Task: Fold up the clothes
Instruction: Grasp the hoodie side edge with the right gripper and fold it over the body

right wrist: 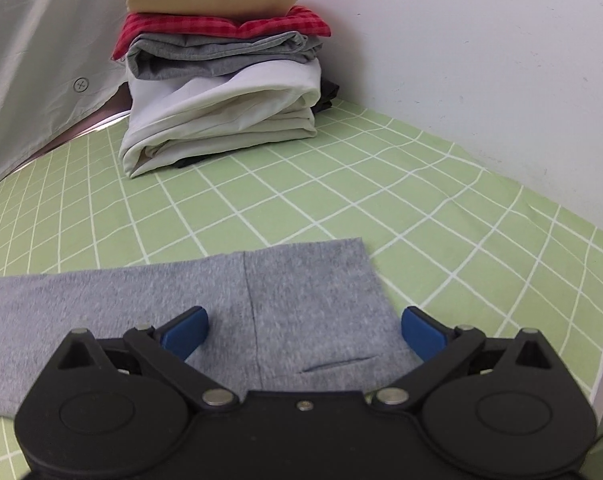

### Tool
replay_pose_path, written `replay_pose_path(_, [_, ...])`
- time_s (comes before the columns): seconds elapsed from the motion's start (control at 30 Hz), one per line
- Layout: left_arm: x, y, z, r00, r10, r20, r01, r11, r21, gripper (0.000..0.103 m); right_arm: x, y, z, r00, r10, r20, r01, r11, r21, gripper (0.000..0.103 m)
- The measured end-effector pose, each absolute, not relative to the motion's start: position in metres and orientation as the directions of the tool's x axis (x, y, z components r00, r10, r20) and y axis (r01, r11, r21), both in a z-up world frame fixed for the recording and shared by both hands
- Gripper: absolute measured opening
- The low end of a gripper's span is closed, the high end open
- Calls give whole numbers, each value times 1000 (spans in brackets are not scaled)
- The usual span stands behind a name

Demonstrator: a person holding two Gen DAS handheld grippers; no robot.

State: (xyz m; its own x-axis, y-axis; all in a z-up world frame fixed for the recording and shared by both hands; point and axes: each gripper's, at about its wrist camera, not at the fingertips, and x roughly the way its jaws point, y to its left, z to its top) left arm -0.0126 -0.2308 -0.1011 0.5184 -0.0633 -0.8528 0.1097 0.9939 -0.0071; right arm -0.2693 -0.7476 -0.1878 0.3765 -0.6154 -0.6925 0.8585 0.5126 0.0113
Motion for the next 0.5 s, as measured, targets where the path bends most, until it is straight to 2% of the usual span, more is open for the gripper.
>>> replay_pose_path(0.1, [-17, -226, -98, 527, -79, -846, 114, 993, -21, 103, -271, -746, -184, 401, -579, -710, 833, 553, 20, 98])
replay_pose_path(0.13, [-18, -224, -97, 526, -85, -846, 116, 993, -27, 103, -271, -745, -181, 409, -567, -715, 824, 566, 22, 88])
replay_pose_path(0.17, [-19, -222, -96, 525, -90, -846, 117, 993, -34, 103, -271, -743, -179, 423, -555, -716, 813, 581, 29, 73])
replay_pose_path(0.2, [-19, -220, -96, 523, -95, -847, 118, 992, -39, 103, -269, -740, -177, 437, -543, -717, 802, 596, 37, 64])
replay_pose_path(0.27, [-19, -217, -95, 516, -102, -850, 121, 992, -45, 103, -267, -734, -173, 466, -518, -717, 778, 626, 53, 24])
replay_pose_path(0.33, [-18, -215, -94, 514, -108, -851, 129, 990, -48, 103, -263, -727, -171, 467, -507, -725, 774, 631, 58, 19])
replay_pose_path(0.5, [-15, -205, -89, 523, -122, -844, 158, 986, -45, 103, -264, -706, -165, 496, -476, -726, 783, 607, 136, 17])
